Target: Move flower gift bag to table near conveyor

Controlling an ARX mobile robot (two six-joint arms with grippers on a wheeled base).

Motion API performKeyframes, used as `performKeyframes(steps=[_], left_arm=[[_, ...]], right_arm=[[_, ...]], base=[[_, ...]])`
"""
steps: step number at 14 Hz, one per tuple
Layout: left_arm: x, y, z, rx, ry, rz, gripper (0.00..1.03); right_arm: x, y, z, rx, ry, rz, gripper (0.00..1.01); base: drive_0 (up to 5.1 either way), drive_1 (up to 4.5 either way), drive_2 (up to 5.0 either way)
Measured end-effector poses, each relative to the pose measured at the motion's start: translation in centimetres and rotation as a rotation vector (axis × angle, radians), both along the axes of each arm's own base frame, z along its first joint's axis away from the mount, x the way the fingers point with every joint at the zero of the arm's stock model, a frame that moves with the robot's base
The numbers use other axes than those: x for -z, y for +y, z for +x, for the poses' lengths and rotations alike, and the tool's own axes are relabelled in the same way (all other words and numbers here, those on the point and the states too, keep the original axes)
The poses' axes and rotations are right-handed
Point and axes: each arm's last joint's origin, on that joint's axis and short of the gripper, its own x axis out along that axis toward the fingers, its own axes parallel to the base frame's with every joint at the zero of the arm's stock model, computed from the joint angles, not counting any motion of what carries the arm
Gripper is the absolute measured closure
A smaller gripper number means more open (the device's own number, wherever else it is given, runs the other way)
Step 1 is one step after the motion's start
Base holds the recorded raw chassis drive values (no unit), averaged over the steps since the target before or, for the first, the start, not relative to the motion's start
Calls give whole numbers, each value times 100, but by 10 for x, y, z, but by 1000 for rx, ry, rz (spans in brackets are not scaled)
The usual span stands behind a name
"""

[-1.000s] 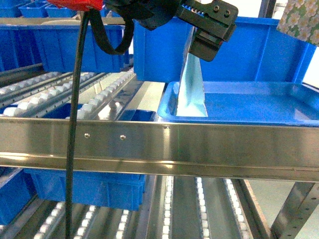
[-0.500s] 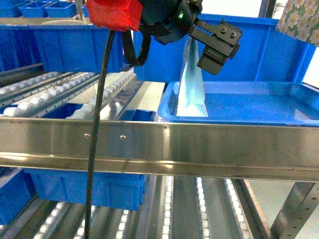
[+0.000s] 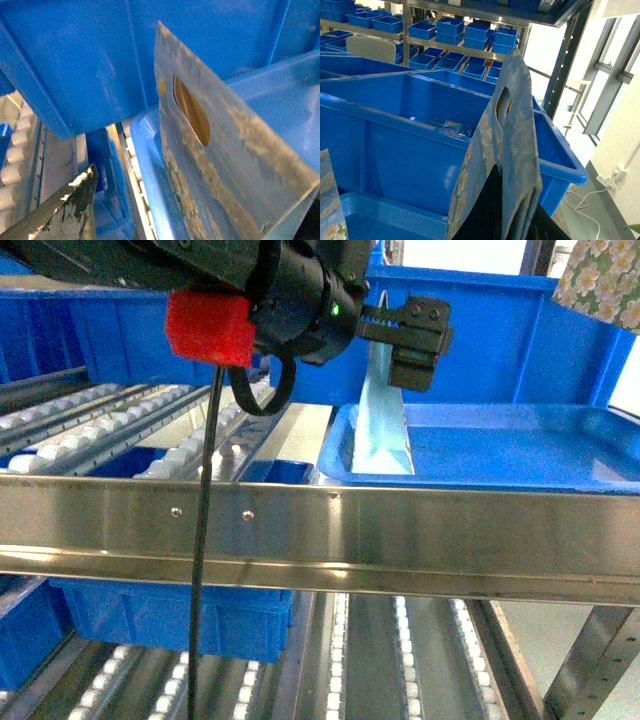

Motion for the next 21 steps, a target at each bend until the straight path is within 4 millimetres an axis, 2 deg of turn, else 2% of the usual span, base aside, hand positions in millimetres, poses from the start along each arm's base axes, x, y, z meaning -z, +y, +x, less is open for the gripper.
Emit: performKeyframes(steps=[1,2,3,10,11,13,17,18,19,21], left_arm=[[13,-8,1,18,36,12,5],[8,-15,9,34,18,-2,5],[5,-14,13,27,7,-9,5],[-1,-10,22,33,-52,-44,5],[-1,-10,22,34,-53,-43,12],[-1,-10,22,33,-53,-43,36],[-1,-10,22,33,-55,-45,97],[-1,-10,22,37,-55,-47,101],[-1,-9,22,38,-65,-53,101],[-4,17,9,5,-70,-58,101]], right_arm=[[0,0,0,0,0,0,99],[0,0,0,0,0,0,99],[0,0,0,0,0,0,99],[0,0,0,0,0,0,99],[0,0,0,0,0,0,99],[0,0,0,0,0,0,99],[0,0,0,0,1,0,99],[0,0,0,0,1,0,99],[0,0,0,0,0,0,99],[0,0,0,0,1,0,99]], base=[[0,0,0],[0,0,0],[0,0,0],[0,0,0],[0,0,0],[0,0,0],[0,0,0],[0,0,0],[0,0,0],[0,0,0]])
